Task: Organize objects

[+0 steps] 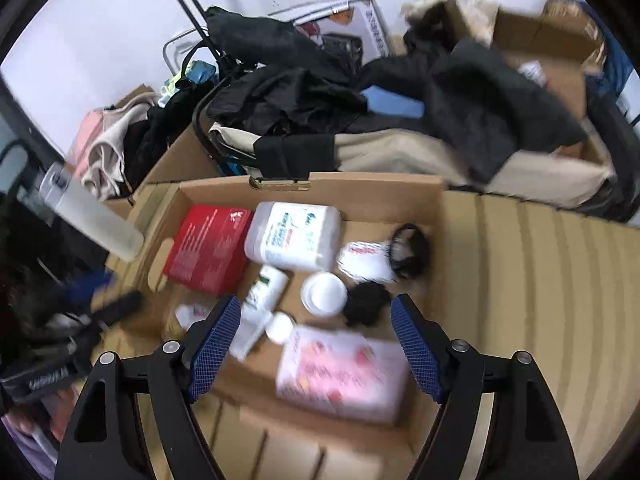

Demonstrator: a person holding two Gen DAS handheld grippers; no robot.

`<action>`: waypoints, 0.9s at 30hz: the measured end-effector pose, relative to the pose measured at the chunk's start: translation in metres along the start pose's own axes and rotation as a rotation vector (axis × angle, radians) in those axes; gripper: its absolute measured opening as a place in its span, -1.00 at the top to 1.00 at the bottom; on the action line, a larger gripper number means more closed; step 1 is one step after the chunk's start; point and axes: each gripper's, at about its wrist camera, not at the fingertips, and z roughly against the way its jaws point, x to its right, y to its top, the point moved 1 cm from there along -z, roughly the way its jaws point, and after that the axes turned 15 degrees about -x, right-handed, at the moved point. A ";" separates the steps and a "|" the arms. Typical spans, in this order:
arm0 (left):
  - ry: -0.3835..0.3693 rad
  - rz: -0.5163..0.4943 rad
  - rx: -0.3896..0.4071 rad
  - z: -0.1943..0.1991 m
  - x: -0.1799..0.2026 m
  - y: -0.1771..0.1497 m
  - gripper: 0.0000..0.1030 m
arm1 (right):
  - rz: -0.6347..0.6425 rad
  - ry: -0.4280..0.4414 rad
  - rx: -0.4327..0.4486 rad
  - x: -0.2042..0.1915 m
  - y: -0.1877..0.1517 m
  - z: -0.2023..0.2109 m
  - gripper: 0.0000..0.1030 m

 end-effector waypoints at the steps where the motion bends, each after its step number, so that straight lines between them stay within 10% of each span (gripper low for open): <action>1: 0.010 0.002 0.000 0.008 -0.004 -0.006 -0.49 | 0.008 -0.008 0.008 -0.002 -0.010 0.012 -0.57; 12: 0.042 0.016 0.064 0.097 -0.028 -0.109 -0.69 | 0.018 -0.068 0.071 -0.025 -0.148 0.087 -0.57; 23: -0.031 0.028 0.294 0.188 -0.037 -0.284 -1.00 | 0.003 -0.046 0.237 -0.085 -0.315 0.157 -0.57; 27: -0.002 0.042 0.242 0.199 -0.034 -0.315 -1.00 | -0.002 -0.032 0.295 -0.108 -0.373 0.164 -0.57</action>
